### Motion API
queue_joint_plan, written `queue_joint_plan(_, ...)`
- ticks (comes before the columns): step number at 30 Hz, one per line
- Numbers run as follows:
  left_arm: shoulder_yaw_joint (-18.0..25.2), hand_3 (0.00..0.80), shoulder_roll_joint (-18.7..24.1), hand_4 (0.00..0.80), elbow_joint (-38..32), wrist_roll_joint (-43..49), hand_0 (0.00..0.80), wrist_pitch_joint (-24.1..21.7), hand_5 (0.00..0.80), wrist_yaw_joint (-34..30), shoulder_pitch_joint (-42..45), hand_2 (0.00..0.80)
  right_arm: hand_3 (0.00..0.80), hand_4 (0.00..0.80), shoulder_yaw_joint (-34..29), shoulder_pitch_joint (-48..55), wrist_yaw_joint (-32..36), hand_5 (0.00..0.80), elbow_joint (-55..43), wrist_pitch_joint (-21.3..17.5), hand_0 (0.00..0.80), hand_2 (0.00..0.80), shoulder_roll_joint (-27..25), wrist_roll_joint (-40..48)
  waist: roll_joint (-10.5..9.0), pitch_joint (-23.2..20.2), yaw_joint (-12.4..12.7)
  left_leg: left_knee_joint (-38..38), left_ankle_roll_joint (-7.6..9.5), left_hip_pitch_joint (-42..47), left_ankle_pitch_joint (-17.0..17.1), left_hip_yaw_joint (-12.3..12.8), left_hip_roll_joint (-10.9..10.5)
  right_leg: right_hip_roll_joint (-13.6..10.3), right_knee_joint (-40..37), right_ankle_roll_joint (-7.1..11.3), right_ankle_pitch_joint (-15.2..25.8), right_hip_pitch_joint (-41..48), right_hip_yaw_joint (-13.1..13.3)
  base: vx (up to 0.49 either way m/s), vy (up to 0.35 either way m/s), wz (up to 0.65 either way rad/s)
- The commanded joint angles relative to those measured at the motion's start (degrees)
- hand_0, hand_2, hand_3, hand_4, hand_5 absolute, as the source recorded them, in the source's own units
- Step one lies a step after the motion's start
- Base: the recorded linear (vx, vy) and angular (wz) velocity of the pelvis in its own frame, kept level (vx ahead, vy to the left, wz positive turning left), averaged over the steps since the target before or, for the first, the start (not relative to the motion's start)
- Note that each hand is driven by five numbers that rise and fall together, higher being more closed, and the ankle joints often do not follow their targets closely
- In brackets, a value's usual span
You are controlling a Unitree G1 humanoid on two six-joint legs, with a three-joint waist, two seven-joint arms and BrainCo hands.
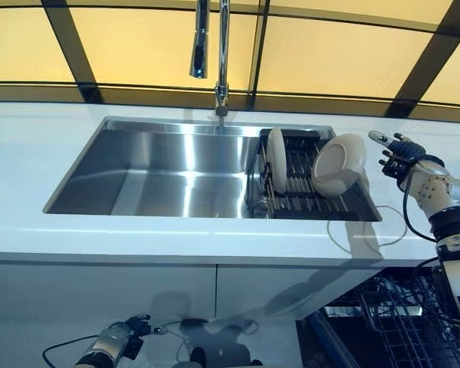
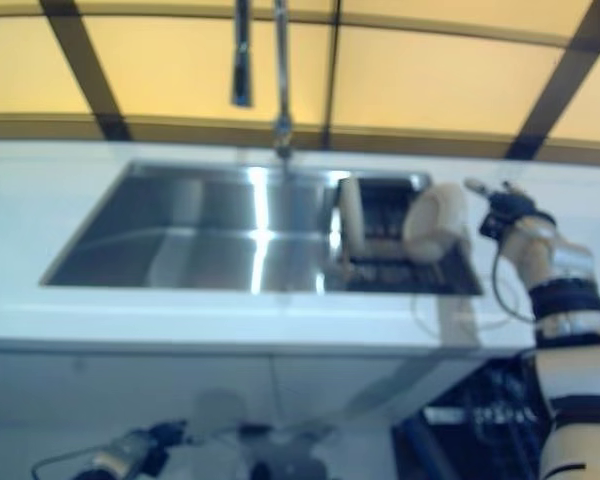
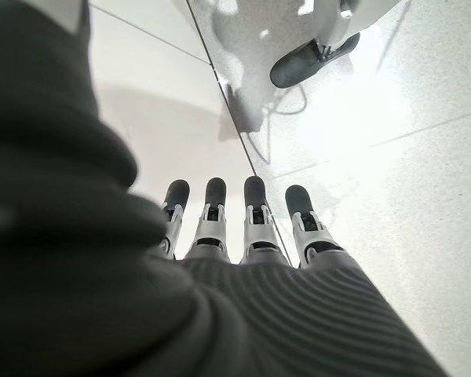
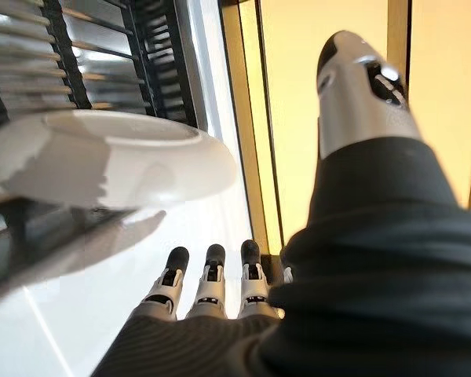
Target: Take plates into dishwasher
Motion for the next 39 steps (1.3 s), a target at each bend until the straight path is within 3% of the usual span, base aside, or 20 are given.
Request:
queue_joint_plan(1,-4.9,0.000,-0.7,0.000,3.3,0.2,0.000,-0.8,0.000,1.1,-3.4,0.000,0.000,0.000,-2.1,-7.6,0.4,0.000,3.6,-1.8,0.000,0.000,-2.2,1.5,0.37,-1.4,2.8,0.2,0.72,3.2,-6.2,1.1,-2.3,-1.0,5.8,2.95,-3.7,-1.2,-2.3,0.036,0.015,0.03)
queue_joint_plan(15,-5.4,0.000,-0.3,0.000,4.0,-1.0,0.000,-0.7,0.000,0.9,-4.8,0.000,0.000,0.000,-1.9,-8.9,-3.0,0.000,7.3,-4.9,0.000,0.000,-3.3,-3.2,0.45,-0.2,3.2,0.3,1.16,3.0,-6.2,1.0,-2.3,-1.4,7.6,3.37,-4.0,-2.5,-2.3,0.002,0.001,0.00)
queue_joint_plan(24,-4.9,0.000,-0.1,0.000,4.1,-0.6,0.000,-0.8,0.000,0.8,-4.9,0.000,0.000,0.000,-1.4,-8.2,1.5,0.000,8.7,-1.8,0.000,0.000,-3.2,-3.0,0.36,0.2,3.5,0.4,1.19,3.0,-6.2,0.9,-2.2,-1.5,8.2,3.36,-4.1,-2.8,-2.4,0.000,0.000,0.00)
queue_joint_plan(39,-5.3,0.000,0.1,0.000,4.0,0.1,0.000,-0.1,0.000,0.1,-5.9,0.000,0.000,0.000,-1.6,-7.1,4.5,0.000,9.5,-1.1,0.000,0.000,-1.2,-2.3,0.32,0.6,3.5,0.5,1.19,3.4,-6.3,1.0,-2.0,-1.4,8.3,3.31,-4.2,-2.5,-2.5,0.005,-0.007,0.00)
